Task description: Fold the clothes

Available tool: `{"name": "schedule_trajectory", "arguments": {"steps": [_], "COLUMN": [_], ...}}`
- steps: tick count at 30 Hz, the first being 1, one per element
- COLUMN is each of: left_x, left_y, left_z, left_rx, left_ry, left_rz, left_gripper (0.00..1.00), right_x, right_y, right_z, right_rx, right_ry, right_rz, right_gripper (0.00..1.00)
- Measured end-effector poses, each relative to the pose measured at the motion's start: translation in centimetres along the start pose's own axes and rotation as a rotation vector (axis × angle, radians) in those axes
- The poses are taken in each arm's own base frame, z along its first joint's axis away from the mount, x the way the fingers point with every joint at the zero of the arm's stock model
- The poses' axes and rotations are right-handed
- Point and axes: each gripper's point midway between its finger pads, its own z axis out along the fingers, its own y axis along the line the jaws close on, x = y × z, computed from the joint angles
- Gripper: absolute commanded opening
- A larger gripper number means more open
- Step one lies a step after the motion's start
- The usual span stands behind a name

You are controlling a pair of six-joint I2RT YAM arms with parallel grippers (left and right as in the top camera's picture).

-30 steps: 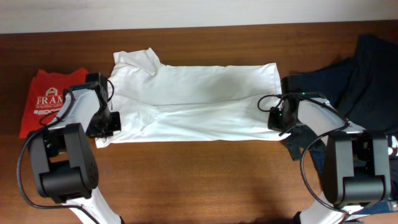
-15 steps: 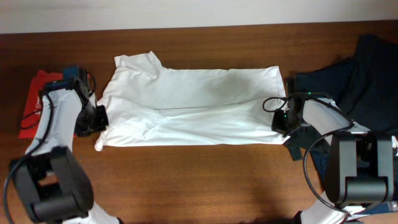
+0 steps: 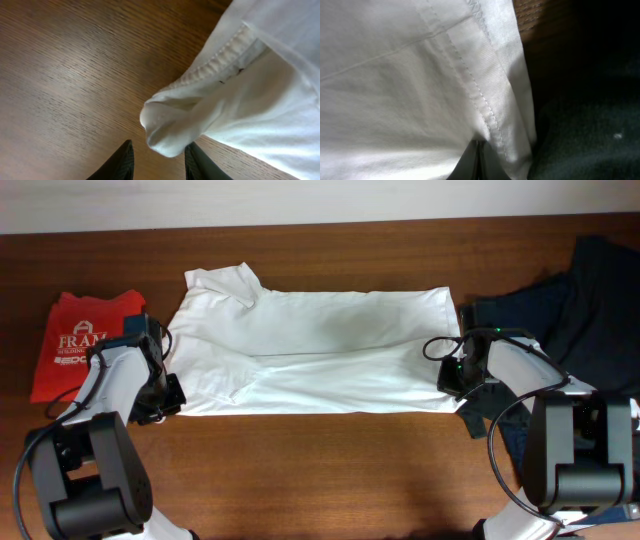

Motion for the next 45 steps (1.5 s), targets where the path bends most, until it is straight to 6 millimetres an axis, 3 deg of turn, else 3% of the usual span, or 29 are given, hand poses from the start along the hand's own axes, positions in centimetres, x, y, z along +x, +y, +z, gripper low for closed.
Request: {"name": "schedule_trajectory", "arguments": {"steps": [7, 9, 11, 18, 21, 24, 28, 32, 34, 37, 40, 42, 45], "left_x": [-0.3, -0.4, 0.1, -2.5, -2.4, -2.8, -2.9, -3.0, -3.0, -2.9, -4.2, -4.9, -4.2], "left_y": [-0.1, -0.2, 0.0, 4.7, 5.2, 5.3, 8.2, 8.4, 7.8, 4.7, -0.6, -5.3, -7.8], "left_z": [0.2, 1.1, 1.9, 0.7, 0.4, 0.3, 0.1, 0.1, 0.3, 0.9, -2.2, -6.4, -7.0], "left_rx": [-0.006, -0.008, -0.026, -0.347, -0.387, -0.399, -0.479, -0.486, -0.452, -0.257, 0.072, 0.293, 0.377], "left_ry": [-0.018, -0.04, -0.041, -0.176, -0.173, -0.178, -0.167, -0.171, -0.168, -0.153, -0.26, -0.39, -0.394], "left_rz": [-0.002, -0.008, -0.009, 0.033, 0.068, 0.112, 0.07, 0.067, 0.071, 0.116, 0.189, 0.306, 0.379], "left_gripper": [0.27, 0.08, 0.0, 0.02, 0.02, 0.17, 0.18, 0.13, 0.12, 0.09, 0.09, 0.1, 0.1], "right_x": [0.0, 0.0, 0.1, 0.1, 0.1, 0.1, 0.2, 0.2, 0.2, 0.2, 0.1, 0.1, 0.1], "right_y": [0.0, 0.0, 0.0, -0.1, -0.1, 0.0, -0.1, -0.1, -0.1, -0.1, -0.1, -0.1, -0.1], "right_z": [0.0, 0.0, 0.0, 0.0, 0.0, 0.0, 0.0, 0.0, 0.0, 0.0, 0.0, 0.0, 0.0], "right_rx": [0.0, 0.0, 0.001, 0.001, 0.001, 0.001, 0.005, 0.005, 0.006, 0.006, 0.005, 0.005, 0.005], "right_ry": [0.0, 0.0, 0.002, 0.004, 0.004, 0.004, 0.007, 0.007, 0.007, 0.007, 0.006, 0.006, 0.005], "right_rz": [-0.001, 0.0, 0.001, 0.001, 0.0, 0.0, 0.001, 0.0, 0.001, 0.001, 0.001, 0.001, 0.002], "right_gripper": [0.04, 0.04, 0.04, 0.04, 0.04, 0.04, 0.04, 0.04, 0.04, 0.04, 0.04, 0.04, 0.04]}}
